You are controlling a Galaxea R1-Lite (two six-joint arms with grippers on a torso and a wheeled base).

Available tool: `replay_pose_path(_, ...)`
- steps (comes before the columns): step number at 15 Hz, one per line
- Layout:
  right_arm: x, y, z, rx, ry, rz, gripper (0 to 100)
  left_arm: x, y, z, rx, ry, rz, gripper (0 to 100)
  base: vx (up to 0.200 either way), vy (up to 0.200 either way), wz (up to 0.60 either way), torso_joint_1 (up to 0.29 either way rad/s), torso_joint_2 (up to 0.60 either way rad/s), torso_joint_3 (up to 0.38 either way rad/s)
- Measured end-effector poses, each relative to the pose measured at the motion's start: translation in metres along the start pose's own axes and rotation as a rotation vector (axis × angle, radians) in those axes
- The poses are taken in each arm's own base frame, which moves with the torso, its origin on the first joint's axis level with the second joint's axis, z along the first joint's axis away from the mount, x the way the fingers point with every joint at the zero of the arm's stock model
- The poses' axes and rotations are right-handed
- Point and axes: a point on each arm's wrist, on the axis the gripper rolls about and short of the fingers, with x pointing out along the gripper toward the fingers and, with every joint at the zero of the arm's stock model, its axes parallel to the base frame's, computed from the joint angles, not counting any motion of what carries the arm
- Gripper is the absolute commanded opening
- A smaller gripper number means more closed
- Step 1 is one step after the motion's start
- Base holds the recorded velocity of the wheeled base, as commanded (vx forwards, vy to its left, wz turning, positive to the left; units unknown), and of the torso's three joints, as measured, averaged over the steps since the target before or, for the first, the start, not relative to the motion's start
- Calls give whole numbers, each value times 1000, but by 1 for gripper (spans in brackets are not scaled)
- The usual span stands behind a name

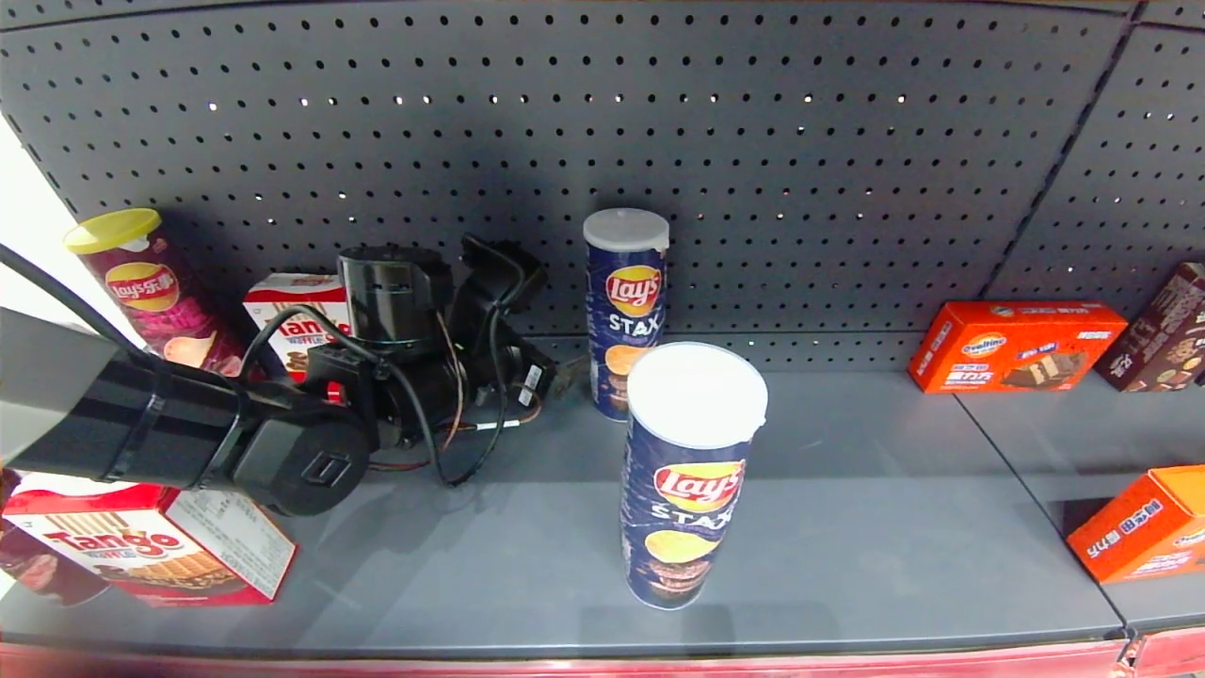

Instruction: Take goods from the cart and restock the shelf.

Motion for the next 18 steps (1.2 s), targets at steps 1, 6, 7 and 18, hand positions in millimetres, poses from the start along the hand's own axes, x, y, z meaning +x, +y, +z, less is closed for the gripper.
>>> replay_pose_path(1, 0, 0, 0, 0, 0, 0, 100, 0, -1, 0, 1, -2, -2, 100, 0, 0, 0, 0, 0, 0)
replay_pose_path(6, 0, 0, 0, 0, 0, -1, 100, 0, -2, 0, 1, 1, -6, 100, 0, 0, 0, 0, 0, 0)
replay_pose_path(7, 0, 0, 0, 0, 0, 0, 100, 0, -2, -1, 0, 1, -7, 100, 0, 0, 0, 0, 0, 0)
replay_pose_path(18, 0, 0, 0, 0, 0, 0, 100, -87, 7, 38, -99, -127, 15, 100, 0, 0, 0, 0, 0, 0)
